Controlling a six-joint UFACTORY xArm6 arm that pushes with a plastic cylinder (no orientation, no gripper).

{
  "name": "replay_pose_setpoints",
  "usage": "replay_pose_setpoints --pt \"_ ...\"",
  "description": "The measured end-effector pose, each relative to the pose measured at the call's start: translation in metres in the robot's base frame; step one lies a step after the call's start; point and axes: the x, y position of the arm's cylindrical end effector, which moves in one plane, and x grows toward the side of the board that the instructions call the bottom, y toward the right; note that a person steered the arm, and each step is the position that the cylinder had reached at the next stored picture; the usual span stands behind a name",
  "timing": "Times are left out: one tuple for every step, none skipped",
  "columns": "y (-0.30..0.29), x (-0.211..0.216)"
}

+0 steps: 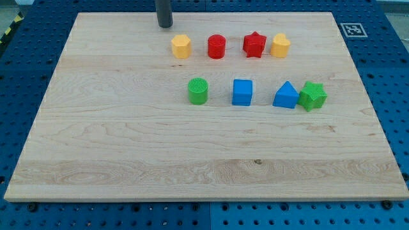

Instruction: Move the yellow heart diagonally bottom left to the red star

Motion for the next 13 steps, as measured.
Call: replay_pose_setpoints --pt "0.0 0.0" --pt "0.0 0.003" --pt "0.004 0.023" --pt "0.049 0.014" --pt "0.121 -0.007" --pt "0.205 -0.001" --pt "0.26 0.025" --pt "0.271 0.043" --pt "0.274 0.059" --pt "0.293 0.05" --pt "0.297 0.041" --pt "0.296 0.041" --pt "0.288 0.041"
